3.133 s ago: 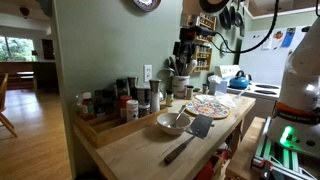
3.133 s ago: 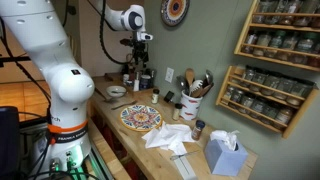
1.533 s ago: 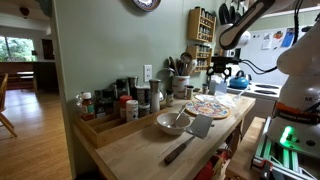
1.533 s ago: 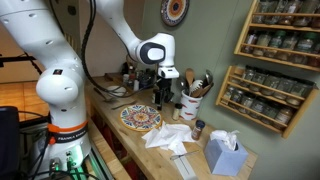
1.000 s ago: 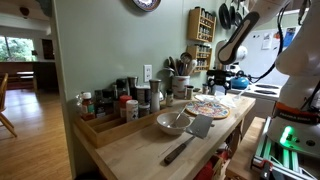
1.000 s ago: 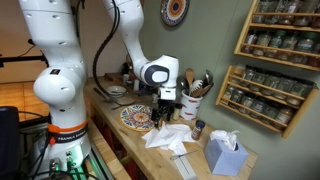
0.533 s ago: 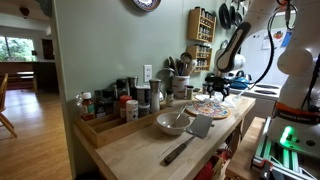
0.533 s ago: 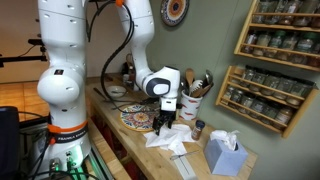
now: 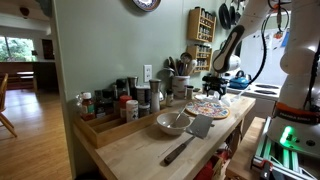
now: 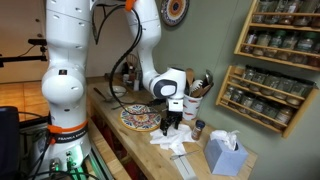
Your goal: Pick up all the white tissue and put it on the plate
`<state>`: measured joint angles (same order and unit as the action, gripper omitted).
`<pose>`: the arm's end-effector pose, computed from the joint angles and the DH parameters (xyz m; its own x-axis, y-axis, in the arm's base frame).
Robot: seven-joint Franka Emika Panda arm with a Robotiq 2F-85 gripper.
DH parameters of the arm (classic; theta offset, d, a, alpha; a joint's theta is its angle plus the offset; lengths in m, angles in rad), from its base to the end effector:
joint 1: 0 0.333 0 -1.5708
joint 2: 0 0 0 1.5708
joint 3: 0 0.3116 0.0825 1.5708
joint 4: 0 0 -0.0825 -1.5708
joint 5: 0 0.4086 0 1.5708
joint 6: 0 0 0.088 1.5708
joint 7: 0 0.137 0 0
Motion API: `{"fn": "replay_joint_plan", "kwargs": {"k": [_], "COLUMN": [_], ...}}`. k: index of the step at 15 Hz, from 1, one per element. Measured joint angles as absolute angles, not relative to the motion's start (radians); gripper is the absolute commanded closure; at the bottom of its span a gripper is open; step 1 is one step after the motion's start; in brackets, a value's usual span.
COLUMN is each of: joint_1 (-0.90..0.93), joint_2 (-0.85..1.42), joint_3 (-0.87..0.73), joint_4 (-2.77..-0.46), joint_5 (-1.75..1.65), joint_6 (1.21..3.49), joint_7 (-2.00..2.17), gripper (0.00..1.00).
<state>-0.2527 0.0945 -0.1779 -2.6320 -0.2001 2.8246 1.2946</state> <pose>0.4134 -0.1836 0.1673 0.0306 -0.9926 0.1173 -0.9976 -0.0378 -0.0588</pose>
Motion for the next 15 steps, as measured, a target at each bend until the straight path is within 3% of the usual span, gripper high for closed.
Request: {"fn": "replay_joint_plan", "kwargs": {"k": [6, 8, 10, 15], "joint_1": [-0.181, -0.168, -0.162, -0.149], "joint_2": [0.178, 0.197, 0.212, 0.211], "joint_3": [-0.218, -0.223, -0.224, -0.225], "joint_4": [-2.545, -2.529, -2.517, -2.484], "joint_5": [-0.196, -0.192, -0.185, -0.142], "joint_6": [2.798, 2.766, 2.740, 2.693], "joint_7": [1.287, 1.271, 1.251, 1.211], "gripper": [0.02, 0.27, 0.37, 0.77]}}
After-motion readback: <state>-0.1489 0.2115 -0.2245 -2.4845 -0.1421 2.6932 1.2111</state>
